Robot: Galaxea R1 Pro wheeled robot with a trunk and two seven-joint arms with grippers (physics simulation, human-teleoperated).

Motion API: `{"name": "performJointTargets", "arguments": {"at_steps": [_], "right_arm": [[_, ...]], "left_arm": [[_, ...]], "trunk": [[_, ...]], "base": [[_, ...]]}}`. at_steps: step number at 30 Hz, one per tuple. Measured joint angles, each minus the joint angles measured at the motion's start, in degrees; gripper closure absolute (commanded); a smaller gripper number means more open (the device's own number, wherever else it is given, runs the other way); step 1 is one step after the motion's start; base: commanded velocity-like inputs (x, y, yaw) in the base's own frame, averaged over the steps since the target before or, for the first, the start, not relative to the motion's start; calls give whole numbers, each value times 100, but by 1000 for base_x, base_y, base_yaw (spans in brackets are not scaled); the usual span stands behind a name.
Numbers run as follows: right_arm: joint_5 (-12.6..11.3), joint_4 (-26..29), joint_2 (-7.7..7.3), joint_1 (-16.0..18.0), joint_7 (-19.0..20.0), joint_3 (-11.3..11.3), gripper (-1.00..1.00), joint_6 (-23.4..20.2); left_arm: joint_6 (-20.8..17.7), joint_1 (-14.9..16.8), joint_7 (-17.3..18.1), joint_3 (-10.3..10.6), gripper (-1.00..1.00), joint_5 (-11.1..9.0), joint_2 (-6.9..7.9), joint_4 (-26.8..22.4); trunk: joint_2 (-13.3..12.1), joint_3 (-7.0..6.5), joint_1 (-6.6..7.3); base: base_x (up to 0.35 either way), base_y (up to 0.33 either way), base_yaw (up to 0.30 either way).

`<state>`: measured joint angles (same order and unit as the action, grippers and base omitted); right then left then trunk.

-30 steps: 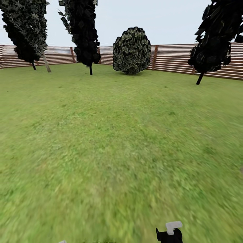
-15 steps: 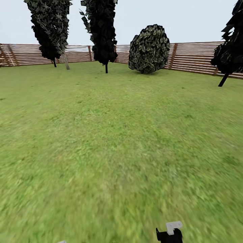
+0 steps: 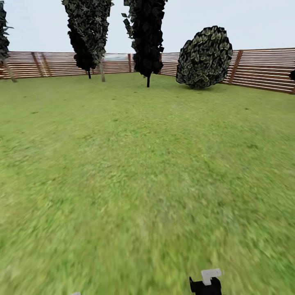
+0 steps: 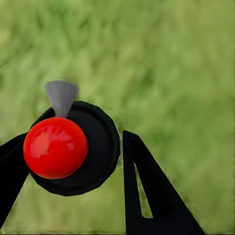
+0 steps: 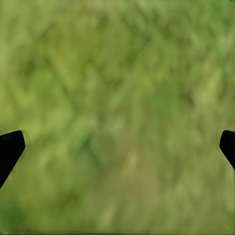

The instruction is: In the garden, pick up the pesticide atomizer on the floor and spray pesticide onto both trees until each tree trunk is fully covered.

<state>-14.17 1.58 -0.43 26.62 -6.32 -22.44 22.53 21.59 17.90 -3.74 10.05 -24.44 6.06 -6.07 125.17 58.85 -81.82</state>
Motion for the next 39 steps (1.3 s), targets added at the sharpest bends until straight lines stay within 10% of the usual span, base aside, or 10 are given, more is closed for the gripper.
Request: {"name": "performJointTargets", "arguments": {"at_steps": [39], "right_arm": [[0, 1, 0, -1, 0, 0, -100, 0]], "left_arm": [[-10, 2, -1, -8, 100, -2, 9, 4]], "trunk": [[0, 142, 1]], "base": [[-102, 287, 280]]}}
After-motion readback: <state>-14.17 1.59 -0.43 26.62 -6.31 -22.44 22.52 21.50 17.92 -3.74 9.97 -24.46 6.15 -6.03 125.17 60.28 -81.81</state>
